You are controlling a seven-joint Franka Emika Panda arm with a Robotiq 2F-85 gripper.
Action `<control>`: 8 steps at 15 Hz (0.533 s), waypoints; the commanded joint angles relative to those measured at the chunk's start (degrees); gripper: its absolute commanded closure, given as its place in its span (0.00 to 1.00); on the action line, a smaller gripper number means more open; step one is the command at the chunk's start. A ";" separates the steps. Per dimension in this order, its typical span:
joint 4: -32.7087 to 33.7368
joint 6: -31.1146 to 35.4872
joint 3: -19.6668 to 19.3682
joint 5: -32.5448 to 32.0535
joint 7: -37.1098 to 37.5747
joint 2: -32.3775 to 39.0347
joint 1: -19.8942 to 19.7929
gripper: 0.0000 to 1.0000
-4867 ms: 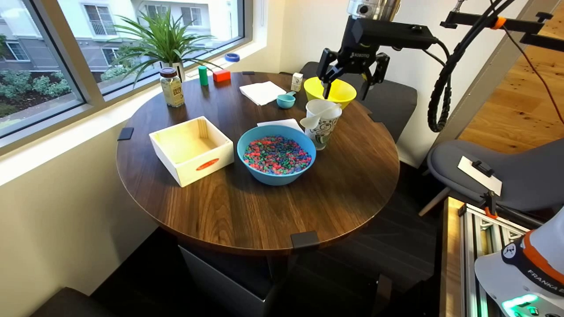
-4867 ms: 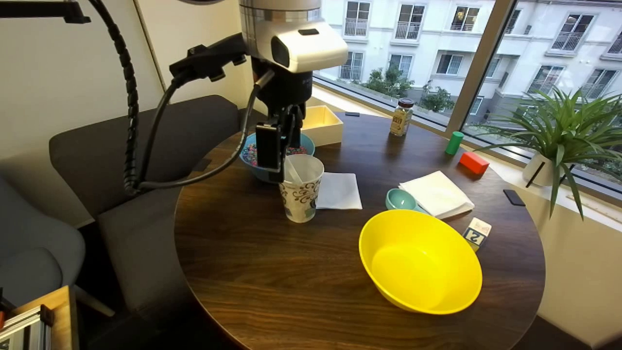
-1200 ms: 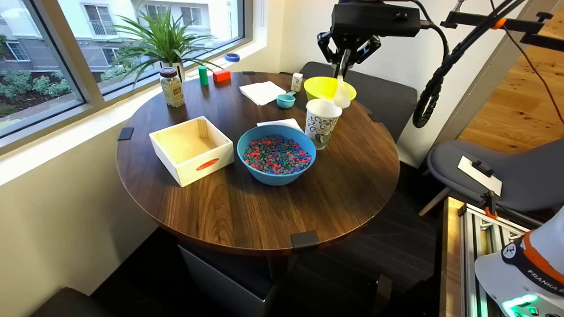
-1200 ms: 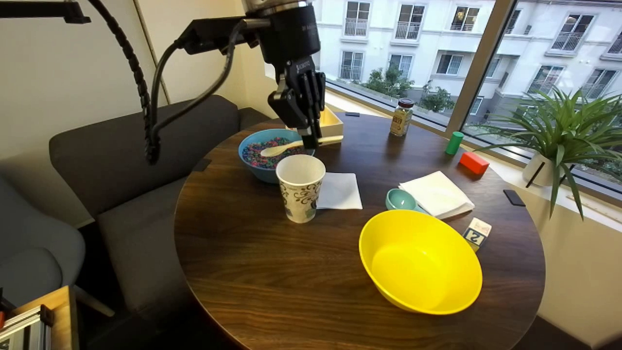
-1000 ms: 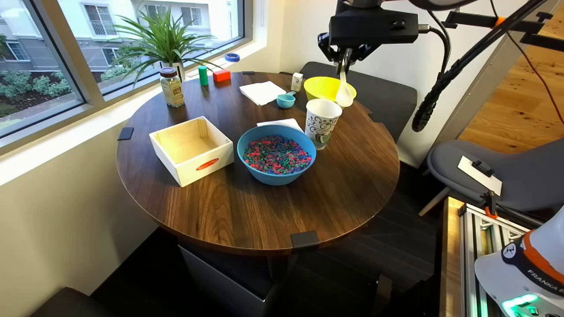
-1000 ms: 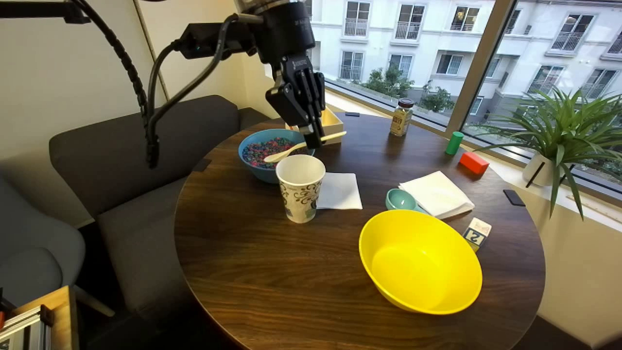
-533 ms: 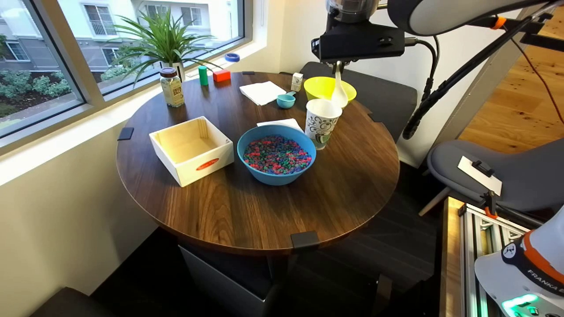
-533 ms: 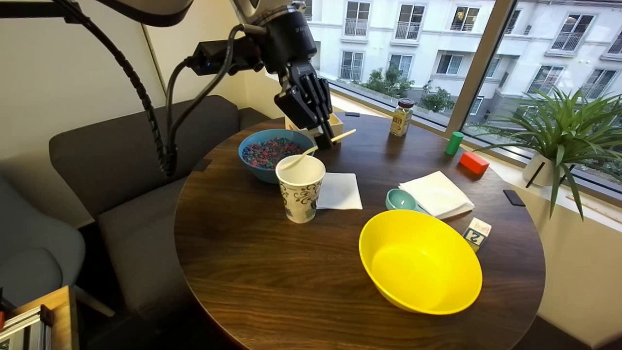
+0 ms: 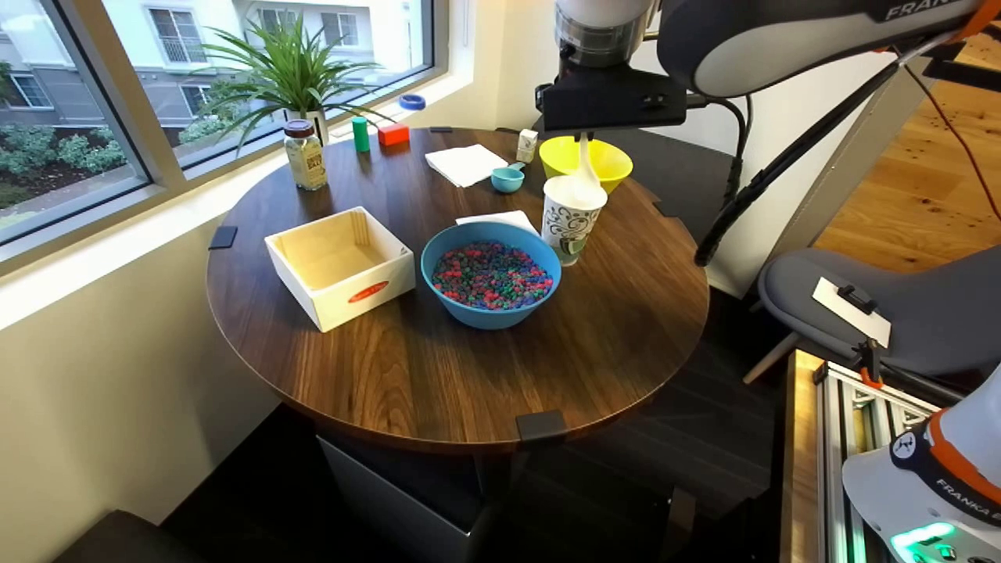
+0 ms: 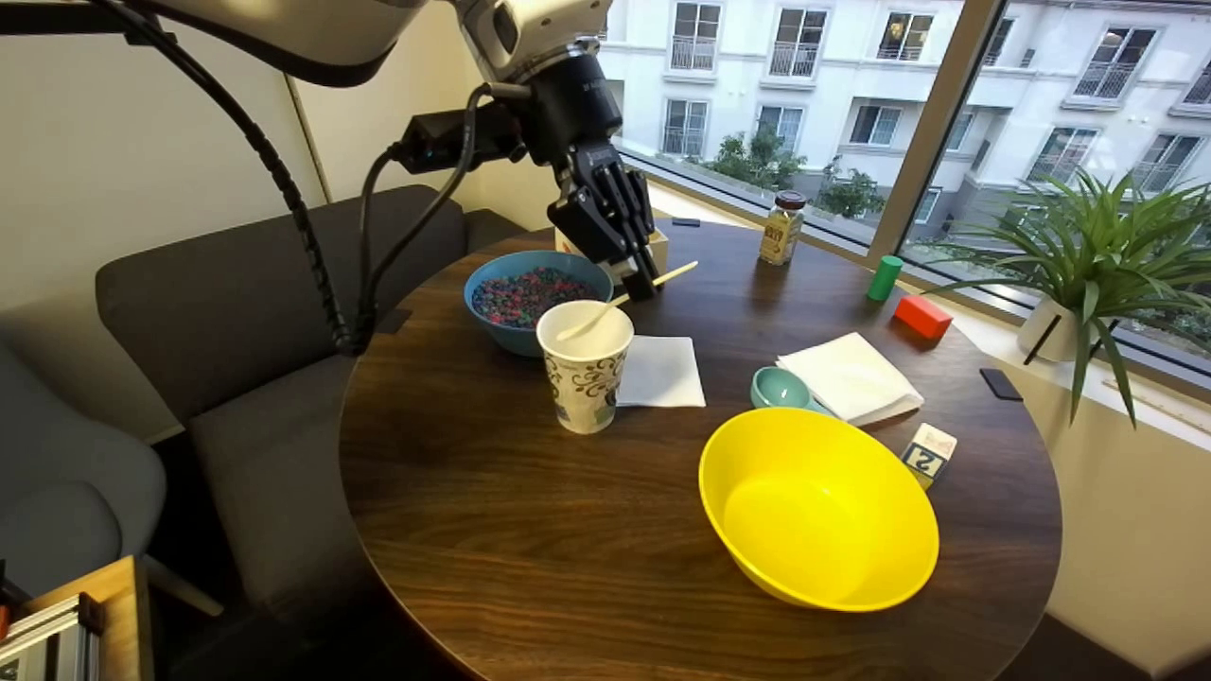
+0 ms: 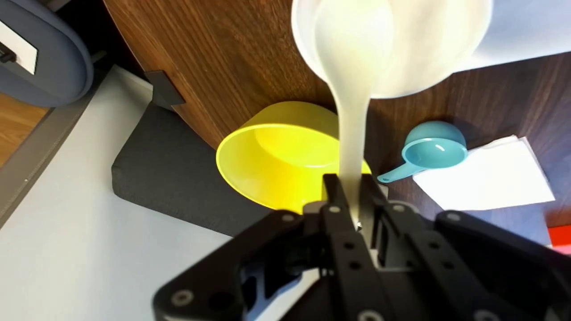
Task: Place the spoon in the cup
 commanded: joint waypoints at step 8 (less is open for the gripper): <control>3.58 -1.26 -0.45 -0.37 2.11 4.75 2.69 0.42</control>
